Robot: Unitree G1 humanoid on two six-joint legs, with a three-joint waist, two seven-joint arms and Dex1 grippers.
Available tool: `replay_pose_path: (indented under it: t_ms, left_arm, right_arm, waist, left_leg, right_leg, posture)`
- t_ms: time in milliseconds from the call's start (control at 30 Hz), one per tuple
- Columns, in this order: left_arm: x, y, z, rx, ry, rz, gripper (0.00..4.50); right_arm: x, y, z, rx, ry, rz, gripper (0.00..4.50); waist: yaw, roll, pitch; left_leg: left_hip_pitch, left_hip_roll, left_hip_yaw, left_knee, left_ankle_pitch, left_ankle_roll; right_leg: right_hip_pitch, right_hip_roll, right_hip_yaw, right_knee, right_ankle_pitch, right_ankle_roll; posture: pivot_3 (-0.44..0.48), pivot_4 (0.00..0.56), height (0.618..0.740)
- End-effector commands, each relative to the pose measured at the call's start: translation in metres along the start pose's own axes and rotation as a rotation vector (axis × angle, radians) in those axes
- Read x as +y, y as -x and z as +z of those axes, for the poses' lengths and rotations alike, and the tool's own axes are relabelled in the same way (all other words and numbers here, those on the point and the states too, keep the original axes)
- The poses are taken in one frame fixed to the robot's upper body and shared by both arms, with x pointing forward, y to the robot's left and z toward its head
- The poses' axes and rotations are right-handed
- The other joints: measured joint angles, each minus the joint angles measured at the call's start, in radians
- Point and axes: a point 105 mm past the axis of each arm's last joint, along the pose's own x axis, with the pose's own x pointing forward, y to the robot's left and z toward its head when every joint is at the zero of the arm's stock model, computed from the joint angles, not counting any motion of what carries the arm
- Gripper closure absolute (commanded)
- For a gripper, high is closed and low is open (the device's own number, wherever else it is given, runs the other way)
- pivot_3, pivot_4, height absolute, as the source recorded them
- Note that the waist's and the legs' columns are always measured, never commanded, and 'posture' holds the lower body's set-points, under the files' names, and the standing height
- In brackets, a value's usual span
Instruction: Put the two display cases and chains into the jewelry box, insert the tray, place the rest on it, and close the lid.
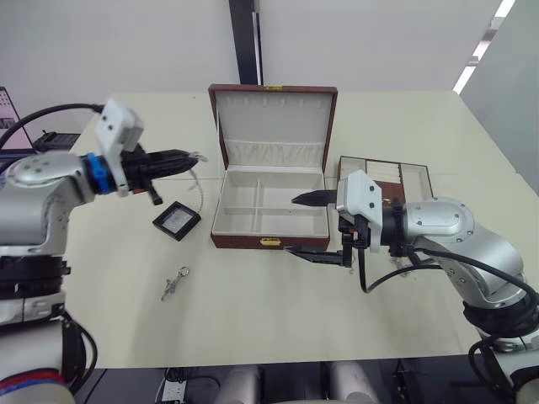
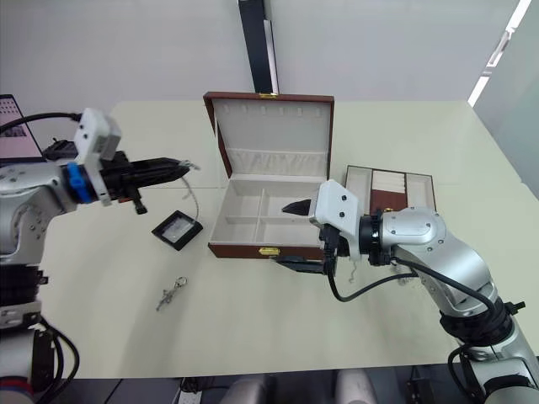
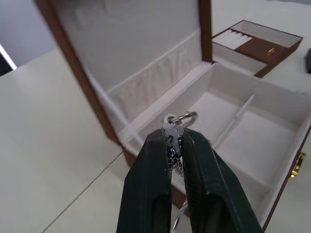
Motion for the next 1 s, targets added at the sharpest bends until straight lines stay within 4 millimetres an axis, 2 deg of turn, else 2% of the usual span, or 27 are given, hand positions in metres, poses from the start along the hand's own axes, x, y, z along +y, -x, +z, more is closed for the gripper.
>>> replay_pose_path:
  t_ms: [33,200,333,700,933,1000]
  left_arm:
    - [-0.005,-0.017,0.014,0.009,-0.077,-0.038,4.43]
    - [-0.004,-0.048,0.015,0.038,-0.14,-0.066,4.43]
    - [0.005,-0.066,-0.001,0.118,-0.205,-0.031,4.43]
    - [0.015,-0.075,-0.031,0.269,-0.299,0.003,4.44]
    - [0.017,-0.076,-0.047,0.333,-0.283,-0.005,4.44]
    - [0.019,-0.075,-0.048,0.342,-0.295,-0.004,3.72]
  right_arm:
    - [-0.005,0.001,0.005,-0.004,0.056,-0.05,0.0]
    - [-0.013,0.0,-0.002,0.043,0.067,-0.123,0.0]
    - [-0.017,0.0,-0.007,0.085,0.065,-0.165,0.0]
    - [-0.025,-0.001,-0.008,0.104,0.045,-0.216,0.0]
    - [-0.029,-0.002,-0.008,0.108,0.041,-0.228,0.0]
    - [-0.029,-0.002,-0.008,0.107,0.04,-0.228,0.0]
  waist:
    - [-0.006,0.0,0.0]
    - [-0.006,0.0,0.0]
    - [-0.008,0.0,0.0]
    - [-0.01,0.0,0.0]
    - [-0.012,0.0,0.0]
    - [-0.013,0.0,0.0]
  left_leg:
    - [0.0,0.0,0.0,0.0,0.0,0.0]
    - [0.0,0.0,0.001,0.0,0.0,0.0]
    - [0.0,0.0,0.001,0.0,0.0,0.0]
    - [0.0,-0.001,0.001,0.0,0.0,0.0]
    - [-0.001,-0.001,0.001,0.0,0.0,0.0]
    - [-0.001,-0.001,0.001,0.0,0.0,0.0]
  right_leg:
    - [0.0,0.0,0.0,0.0,0.0,0.0]
    - [0.0,0.0,0.0,0.0,0.0,0.0]
    - [0.0,0.0,0.0,0.0,0.0,0.0]
    - [0.0,0.0,0.0,0.0,0.0,0.0]
    - [0.0,0.0,0.0,0.0,0.0,0.0]
    - [0.0,0.0,0.0,0.0,0.0,0.0]
  posture:
    - [0.0,0.15,0.74]
    - [0.0,0.15,0.74]
    - [0.0,0.15,0.74]
    - [0.0,0.15,0.74]
    - [0.0,0.15,0.74]
    - [0.0,0.15,0.74]
